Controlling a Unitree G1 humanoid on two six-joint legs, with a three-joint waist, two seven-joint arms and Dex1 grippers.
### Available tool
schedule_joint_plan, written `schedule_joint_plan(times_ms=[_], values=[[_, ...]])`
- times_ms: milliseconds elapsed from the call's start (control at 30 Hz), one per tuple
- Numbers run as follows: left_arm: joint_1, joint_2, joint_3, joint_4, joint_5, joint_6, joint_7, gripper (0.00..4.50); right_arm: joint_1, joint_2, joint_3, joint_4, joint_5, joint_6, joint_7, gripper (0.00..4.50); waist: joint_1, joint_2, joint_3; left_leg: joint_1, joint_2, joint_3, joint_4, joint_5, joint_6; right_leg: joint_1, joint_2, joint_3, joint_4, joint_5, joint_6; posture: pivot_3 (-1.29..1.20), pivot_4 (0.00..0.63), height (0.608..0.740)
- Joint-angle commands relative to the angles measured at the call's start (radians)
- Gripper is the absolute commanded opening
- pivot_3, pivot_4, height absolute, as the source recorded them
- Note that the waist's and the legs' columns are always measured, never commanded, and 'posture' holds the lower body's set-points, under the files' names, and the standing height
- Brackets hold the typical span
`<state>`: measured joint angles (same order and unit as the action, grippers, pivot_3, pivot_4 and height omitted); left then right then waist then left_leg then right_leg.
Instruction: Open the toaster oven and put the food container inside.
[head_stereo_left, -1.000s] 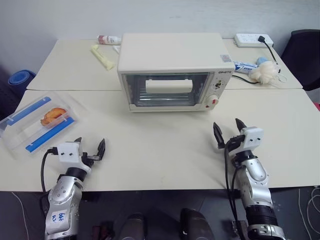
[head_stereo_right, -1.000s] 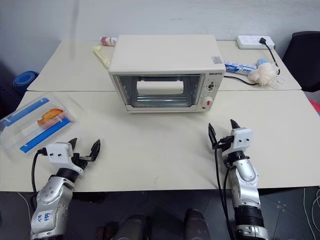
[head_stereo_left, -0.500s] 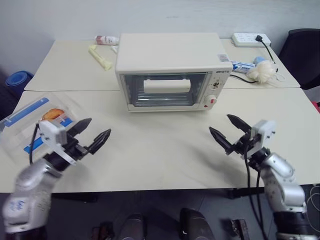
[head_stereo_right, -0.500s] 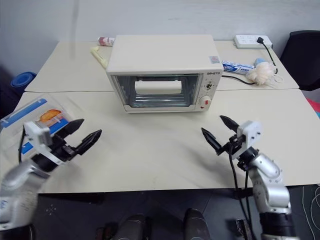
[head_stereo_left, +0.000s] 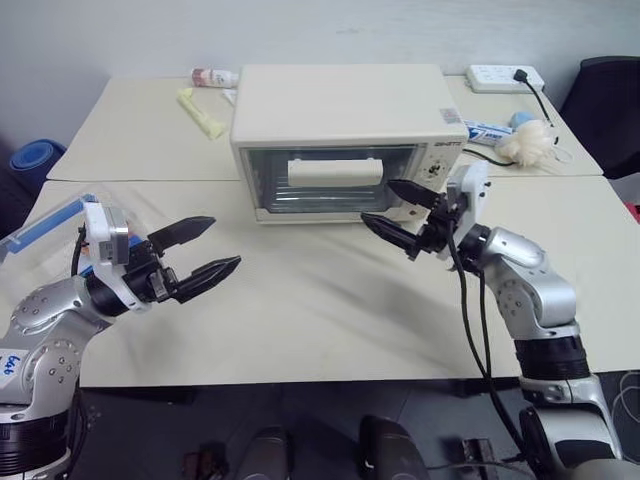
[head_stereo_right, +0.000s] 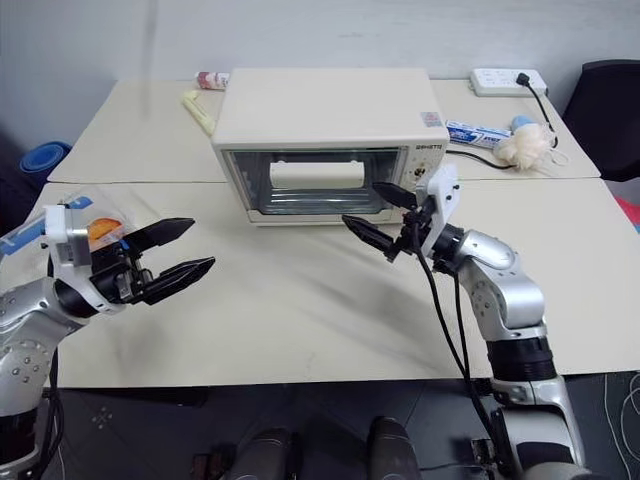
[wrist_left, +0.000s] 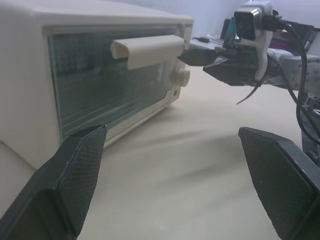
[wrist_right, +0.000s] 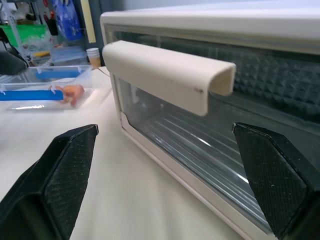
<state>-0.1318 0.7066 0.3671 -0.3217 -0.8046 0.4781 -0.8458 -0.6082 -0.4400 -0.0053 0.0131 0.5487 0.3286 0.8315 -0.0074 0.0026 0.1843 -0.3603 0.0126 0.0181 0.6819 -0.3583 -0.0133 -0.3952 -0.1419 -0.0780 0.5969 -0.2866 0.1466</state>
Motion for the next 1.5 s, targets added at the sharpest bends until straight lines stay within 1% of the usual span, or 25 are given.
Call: schedule_joint_plan(times_ms=[33,167,300,400,467,500,567,667,700,767,833,900,1000,1167,1233,1300,1367,1433,1500], values=[[0.014,-0.006,0.008,-0.038,0.015,-0.019,0.012,4.50,-0.027,0.012,0.004,-0.047,0.013,-0.001,0.039,4.48,0.000,0.000,0.000,0.000,0.000,0.000,0.000,0.000,0.000,0.000,0.000,0.000,0.000,0.000,0.000,0.00,0.150,0.740],[0.019,-0.007,0.020,-0.035,0.016,-0.013,0.024,4.50,0.000,0.010,0.011,-0.102,0.023,0.016,0.068,4.48,0.002,0.000,0.000,0.000,0.000,0.000,0.000,0.000,0.000,0.000,0.000,0.000,0.000,0.000,0.000,0.00,0.150,0.740],[0.002,0.027,0.067,-0.007,-0.041,0.057,0.039,4.50,0.127,-0.050,0.052,-0.170,-0.039,-0.033,0.144,4.48,0.003,0.000,0.000,0.000,0.001,0.000,0.000,-0.001,-0.001,0.000,0.001,0.000,0.000,0.000,0.000,0.00,0.150,0.740],[-0.042,0.046,0.091,0.034,-0.057,0.073,0.041,3.91,0.183,-0.064,0.061,-0.173,-0.071,-0.079,0.164,4.50,0.004,0.000,0.000,0.000,0.001,0.000,0.000,-0.001,-0.001,0.000,0.001,0.000,0.000,0.000,0.000,0.00,0.150,0.740],[-0.085,0.053,0.085,0.072,-0.063,0.093,0.039,3.32,0.205,-0.061,0.065,-0.171,-0.090,-0.109,0.165,4.50,0.004,0.000,0.000,0.000,0.001,0.001,0.001,-0.001,-0.001,0.000,0.001,0.001,0.001,0.000,0.000,0.00,0.150,0.740],[-0.112,0.053,0.074,0.095,-0.052,0.090,0.037,2.95,0.212,-0.057,0.067,-0.167,-0.103,-0.126,0.163,4.50,0.004,0.000,0.000,0.000,0.000,0.001,0.001,-0.001,-0.001,0.000,0.001,0.001,0.001,0.000,0.000,0.00,0.150,0.740],[-0.171,0.038,0.052,0.138,-0.031,0.074,0.042,2.33,0.220,-0.052,0.073,-0.159,-0.120,-0.150,0.165,4.50,0.004,0.000,0.000,0.001,0.000,0.001,0.001,-0.001,-0.001,0.000,0.001,0.001,0.001,0.000,0.000,0.00,0.150,0.740],[-0.296,-0.008,-0.024,0.242,0.046,0.024,0.055,1.42,0.214,-0.039,0.075,-0.139,-0.134,-0.175,0.160,4.50,0.007,-0.001,0.000,0.001,0.000,0.001,0.001,-0.001,-0.001,0.000,0.001,0.001,0.001,0.000,0.000,0.00,0.150,0.740],[-0.329,-0.021,-0.053,0.275,0.073,0.009,0.051,1.20,0.212,-0.036,0.076,-0.132,-0.141,-0.183,0.160,4.50,0.009,-0.001,0.000,0.001,0.000,0.001,0.001,-0.001,-0.001,0.000,0.001,0.001,0.001,0.000,0.000,0.00,0.150,0.740],[-0.383,-0.049,-0.098,0.334,0.135,-0.034,0.048,0.53,0.210,-0.033,0.079,-0.121,-0.153,-0.198,0.164,4.50,0.006,-0.001,0.000,0.001,0.000,0.001,0.001,-0.001,-0.001,0.000,0.001,0.001,0.001,0.000,0.000,0.00,0.150,0.740],[-0.427,-0.074,-0.144,0.390,0.194,-0.081,0.038,0.05,0.211,-0.032,0.075,-0.111,-0.166,-0.217,0.162,4.50,0.005,-0.001,0.000,0.001,0.000,0.001,0.001,-0.001,-0.001,0.000,0.001,0.001,0.001,0.000,0.000,0.00,0.150,0.740],[-0.452,-0.088,-0.190,0.425,0.255,-0.134,0.022,0.05,0.214,-0.034,0.064,-0.105,-0.172,-0.228,0.156,4.50,0.002,-0.001,0.000,0.001,0.000,0.002,0.001,-0.001,-0.001,0.000,0.002,0.001,0.000,0.000,0.000,0.00,0.150,0.740],[-0.452,-0.098,-0.231,0.411,0.258,-0.135,-0.039,0.05,0.240,-0.052,0.038,-0.116,-0.169,-0.239,0.154,4.50,0.001,-0.001,0.000,0.001,0.001,0.002,0.001,-0.001,-0.001,0.000,0.002,0.001,0.000,0.000,0.000,0.00,0.150,0.740],[-0.419,-0.084,-0.274,0.393,0.283,-0.117,-0.094,0.05,0.380,-0.109,-0.037,-0.156,-0.146,-0.286,0.180,4.50,0.013,-0.001,0.000,0.000,0.000,0.002,0.001,-0.001,-0.001,0.000,0.002,0.001,0.000,0.000,0.001,0.00,0.150,0.740],[-0.393,-0.075,-0.297,0.376,0.308,-0.121,-0.111,0.05,0.469,-0.140,-0.085,-0.166,-0.137,-0.321,0.199,4.50,0.013,-0.001,0.000,0.000,0.000,0.002,0.002,-0.001,-0.001,0.001,0.002,0.001,-0.001,0.000,0.001,0.00,0.150,0.740],[-0.370,-0.072,-0.314,0.361,0.336,-0.135,-0.115,0.05,0.539,-0.167,-0.128,-0.171,-0.130,-0.348,0.216,4.50,0.016,-0.001,0.000,0.000,0.001,0.002,0.002,-0.001,-0.001,0.001,0.002,0.001,-0.001,0.000,0.001,0.00,0.150,0.740],[-0.345,-0.078,-0.326,0.353,0.375,-0.140,-0.080,0.05,0.601,-0.191,-0.191,-0.160,-0.119,-0.369,0.220,4.50,0.018,-0.001,0.000,0.000,0.001,0.003,0.002,-0.001,-0.001,0.001,0.002,0.001,0.000,0.000,0.001,0.00,0.150,0.740],[-0.316,-0.085,-0.341,0.340,0.407,-0.143,-0.055,0.05,0.640,-0.211,-0.249,-0.141,-0.106,-0.393,0.225,4.50,0.017,-0.001,0.000,0.001,0.001,0.003,0.002,-0.001,-0.001,0.001,0.002,0.002,0.000,0.000,0.001,0.00,0.150,0.740],[-0.280,-0.096,-0.358,0.315,0.432,-0.149,-0.032,0.05,0.646,-0.225,-0.295,-0.120,-0.094,-0.403,0.220,4.50,0.016,-0.001,0.000,0.002,0.001,0.003,0.002,-0.001,-0.001,0.001,0.002,0.002,0.000,0.000,0.001,0.00,0.150,0.740]])
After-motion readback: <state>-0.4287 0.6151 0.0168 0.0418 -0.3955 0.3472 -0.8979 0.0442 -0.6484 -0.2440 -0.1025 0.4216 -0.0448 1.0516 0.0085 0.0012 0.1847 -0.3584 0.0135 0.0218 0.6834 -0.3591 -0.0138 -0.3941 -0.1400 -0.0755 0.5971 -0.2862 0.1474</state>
